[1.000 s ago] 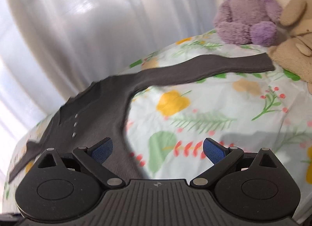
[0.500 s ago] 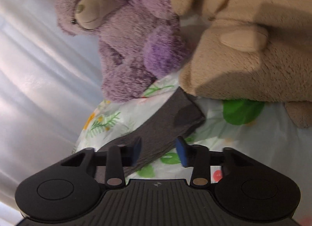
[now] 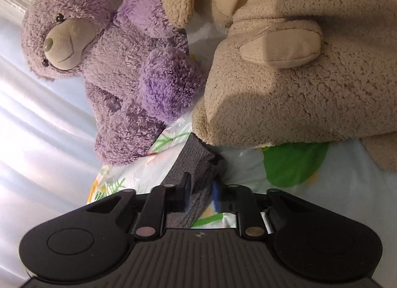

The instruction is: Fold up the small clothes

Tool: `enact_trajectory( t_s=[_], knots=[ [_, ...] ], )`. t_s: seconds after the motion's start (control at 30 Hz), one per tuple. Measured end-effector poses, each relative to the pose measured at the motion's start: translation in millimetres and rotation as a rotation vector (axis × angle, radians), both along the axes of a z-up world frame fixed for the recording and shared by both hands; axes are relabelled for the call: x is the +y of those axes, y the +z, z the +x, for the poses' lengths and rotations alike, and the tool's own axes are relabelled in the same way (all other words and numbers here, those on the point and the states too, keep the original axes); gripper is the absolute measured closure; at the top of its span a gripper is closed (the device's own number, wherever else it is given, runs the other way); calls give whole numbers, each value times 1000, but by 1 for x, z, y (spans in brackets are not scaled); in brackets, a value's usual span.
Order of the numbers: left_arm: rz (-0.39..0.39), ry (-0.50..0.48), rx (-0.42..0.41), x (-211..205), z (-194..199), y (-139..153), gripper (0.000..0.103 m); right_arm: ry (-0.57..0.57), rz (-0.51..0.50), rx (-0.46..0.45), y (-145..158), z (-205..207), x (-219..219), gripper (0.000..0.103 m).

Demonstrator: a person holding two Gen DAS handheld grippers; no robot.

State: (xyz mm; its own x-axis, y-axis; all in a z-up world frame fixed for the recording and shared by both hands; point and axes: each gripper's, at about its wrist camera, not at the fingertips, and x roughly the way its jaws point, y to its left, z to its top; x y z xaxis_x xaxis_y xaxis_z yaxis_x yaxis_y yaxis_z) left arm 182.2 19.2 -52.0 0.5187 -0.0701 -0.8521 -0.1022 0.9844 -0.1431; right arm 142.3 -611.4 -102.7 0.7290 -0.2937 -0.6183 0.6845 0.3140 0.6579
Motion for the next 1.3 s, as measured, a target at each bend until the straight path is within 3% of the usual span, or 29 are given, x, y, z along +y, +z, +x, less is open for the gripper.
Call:
enact_trajectory(
  t_s=[0.07,0.13,0.27,0.37,0.43,0.53,0.67,0.83,0.93,1.07,1.13,1.17,1.23,1.27,1.3],
  knots=[
    [-31,-23,-31,1,7,7,1,54,-100,9,22,11,20,96],
    [-66,-53,-66,-1,19,15,2,192,-238,-26,54,31,61,96],
    [-177,-143,-129,-7,49,30,3,636,-380,-232,106,74,183,96],
    [-254,-163,-148,-9,75,28,3,996,-393,-318,109,92,283,91],
    [-305,-154,-126,-7,92,20,7,1103,-366,-303,95,94,319,88],
    [-395,-134,-80,-5,112,5,11,1096,-326,-240,71,90,327,88],
    [-512,-132,9,-10,130,-16,17,1036,-258,-168,48,77,304,85],
    [-506,-139,18,-17,129,-22,21,975,-243,-122,37,57,277,85],
    [-581,-152,53,-17,130,-20,29,938,-212,-124,34,46,265,84],
    [-590,-141,117,-22,136,-34,34,906,-185,-138,29,43,256,83],
    [-600,-139,107,-22,136,-36,35,901,-177,-142,29,47,256,83],
    [-602,-137,106,-23,138,-36,39,900,-175,-143,30,48,256,83],
    [-611,-129,140,-26,143,-39,68,899,-176,-142,30,48,257,82],
    [-629,-123,165,-27,148,-43,76,900,-176,-138,29,49,257,82],
    [-643,-115,186,-28,150,-47,95,900,-178,-133,29,51,258,82]
  ],
)
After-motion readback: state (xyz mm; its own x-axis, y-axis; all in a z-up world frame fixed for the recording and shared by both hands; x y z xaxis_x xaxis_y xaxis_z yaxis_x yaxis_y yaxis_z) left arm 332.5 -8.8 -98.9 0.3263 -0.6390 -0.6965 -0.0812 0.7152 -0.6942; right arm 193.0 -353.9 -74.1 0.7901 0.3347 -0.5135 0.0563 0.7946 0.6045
